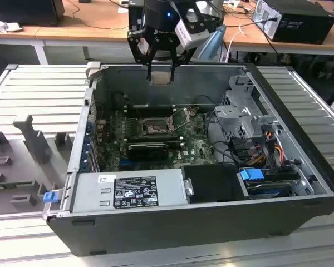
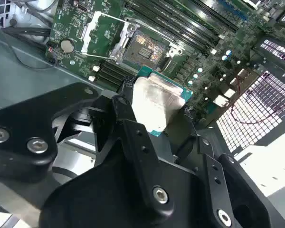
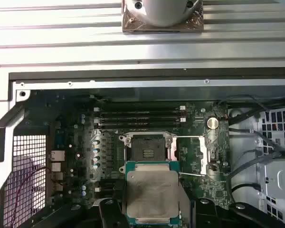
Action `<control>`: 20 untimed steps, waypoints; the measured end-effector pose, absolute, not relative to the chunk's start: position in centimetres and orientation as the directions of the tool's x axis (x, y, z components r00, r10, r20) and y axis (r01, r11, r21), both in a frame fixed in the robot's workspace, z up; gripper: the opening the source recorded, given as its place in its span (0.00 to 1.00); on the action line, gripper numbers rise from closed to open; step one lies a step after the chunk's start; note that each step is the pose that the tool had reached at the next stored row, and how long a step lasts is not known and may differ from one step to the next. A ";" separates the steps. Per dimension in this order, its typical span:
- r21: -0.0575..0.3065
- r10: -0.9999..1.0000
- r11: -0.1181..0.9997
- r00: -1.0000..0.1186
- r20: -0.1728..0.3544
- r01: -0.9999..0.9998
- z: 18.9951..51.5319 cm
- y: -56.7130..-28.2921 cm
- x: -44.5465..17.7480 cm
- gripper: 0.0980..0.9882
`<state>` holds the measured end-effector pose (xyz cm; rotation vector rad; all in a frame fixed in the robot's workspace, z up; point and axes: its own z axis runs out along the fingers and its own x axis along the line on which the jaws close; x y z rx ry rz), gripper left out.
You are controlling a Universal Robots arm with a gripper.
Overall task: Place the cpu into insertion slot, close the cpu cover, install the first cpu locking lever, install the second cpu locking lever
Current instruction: 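Place the cpu into insertion slot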
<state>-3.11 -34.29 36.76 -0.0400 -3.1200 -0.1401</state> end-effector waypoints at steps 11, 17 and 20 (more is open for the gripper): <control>0.085 0.159 0.983 -0.987 0.019 0.160 35.9 -34.3 -3.1 0.48; 0.085 0.303 0.949 -0.953 0.019 0.303 35.5 -34.3 -3.1 0.48; 0.085 0.332 0.939 -0.943 0.019 0.332 35.5 -34.3 -3.1 0.48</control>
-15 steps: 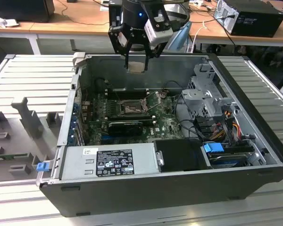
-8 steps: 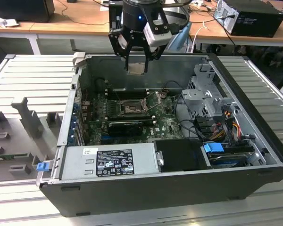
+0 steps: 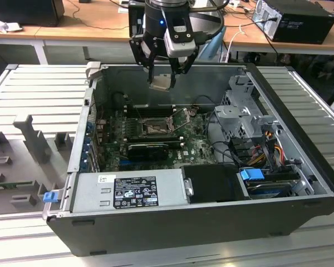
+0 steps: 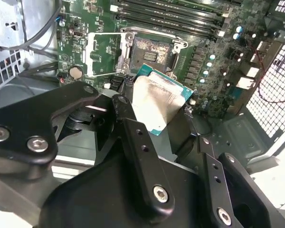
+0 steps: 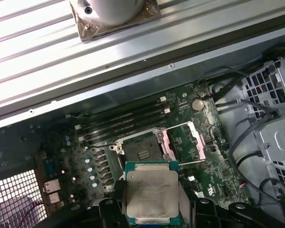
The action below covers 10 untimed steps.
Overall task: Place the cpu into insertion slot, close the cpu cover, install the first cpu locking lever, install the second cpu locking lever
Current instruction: 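Place the cpu into insertion slot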
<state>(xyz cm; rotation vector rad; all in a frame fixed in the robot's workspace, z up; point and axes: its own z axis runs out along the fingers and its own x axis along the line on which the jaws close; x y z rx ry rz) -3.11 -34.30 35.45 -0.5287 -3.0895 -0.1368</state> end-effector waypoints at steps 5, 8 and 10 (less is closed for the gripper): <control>0.085 0.375 0.923 -0.927 0.019 0.375 35.4 -34.3 -3.1 0.48; 0.085 0.383 0.920 -0.924 0.019 0.383 35.4 -34.3 -3.1 0.48; 0.085 0.384 0.919 -0.923 0.019 0.384 35.4 -34.3 -3.1 0.48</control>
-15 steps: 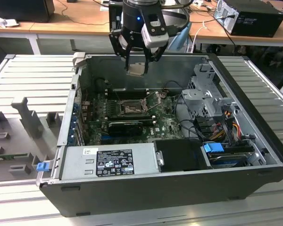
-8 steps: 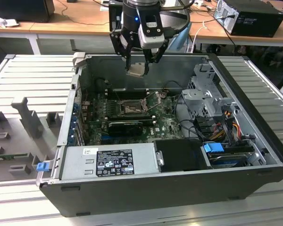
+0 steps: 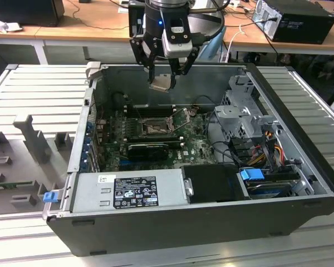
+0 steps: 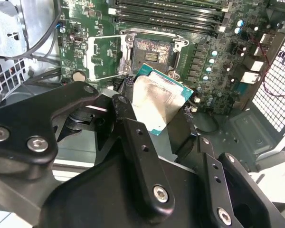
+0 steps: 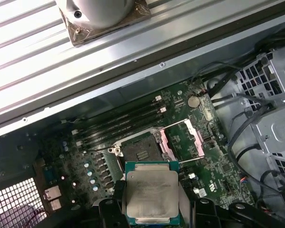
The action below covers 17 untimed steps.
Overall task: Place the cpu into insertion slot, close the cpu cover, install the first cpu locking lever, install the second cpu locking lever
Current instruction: 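Place the cpu into insertion slot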
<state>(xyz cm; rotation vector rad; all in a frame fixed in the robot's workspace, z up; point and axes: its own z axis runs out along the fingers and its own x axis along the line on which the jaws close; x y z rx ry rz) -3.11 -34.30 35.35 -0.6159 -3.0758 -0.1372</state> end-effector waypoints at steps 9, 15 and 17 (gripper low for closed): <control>0.085 0.416 0.905 -0.909 0.019 0.416 35.3 -34.3 -3.1 0.48; 0.085 0.473 0.877 -0.881 0.019 0.473 35.3 -34.3 -3.1 0.48; 0.085 0.477 0.875 -0.879 0.019 0.477 35.3 -34.3 -3.1 0.48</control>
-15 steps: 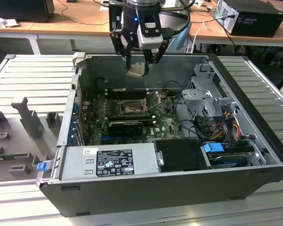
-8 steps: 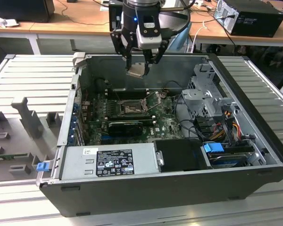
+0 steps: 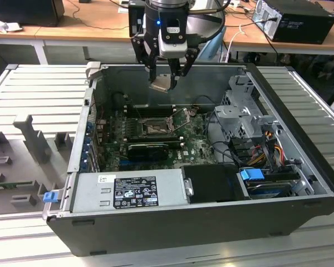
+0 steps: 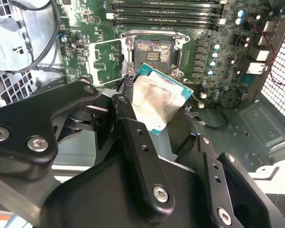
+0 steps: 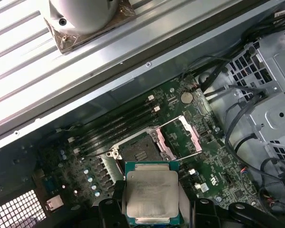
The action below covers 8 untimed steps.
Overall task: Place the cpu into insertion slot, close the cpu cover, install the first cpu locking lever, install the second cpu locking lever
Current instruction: 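Place the cpu into insertion slot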
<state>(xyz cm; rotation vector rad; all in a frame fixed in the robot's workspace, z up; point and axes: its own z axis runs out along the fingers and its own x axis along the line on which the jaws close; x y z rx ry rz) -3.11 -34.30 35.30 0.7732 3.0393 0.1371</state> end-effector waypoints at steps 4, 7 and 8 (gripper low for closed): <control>0.085 0.489 0.869 -0.872 0.019 0.488 35.3 -34.3 -3.1 0.48; 0.085 0.495 0.865 -0.869 0.019 0.495 35.3 -34.3 -3.1 0.48; 0.085 0.497 0.864 -0.868 0.019 0.497 35.2 -34.3 -3.1 0.48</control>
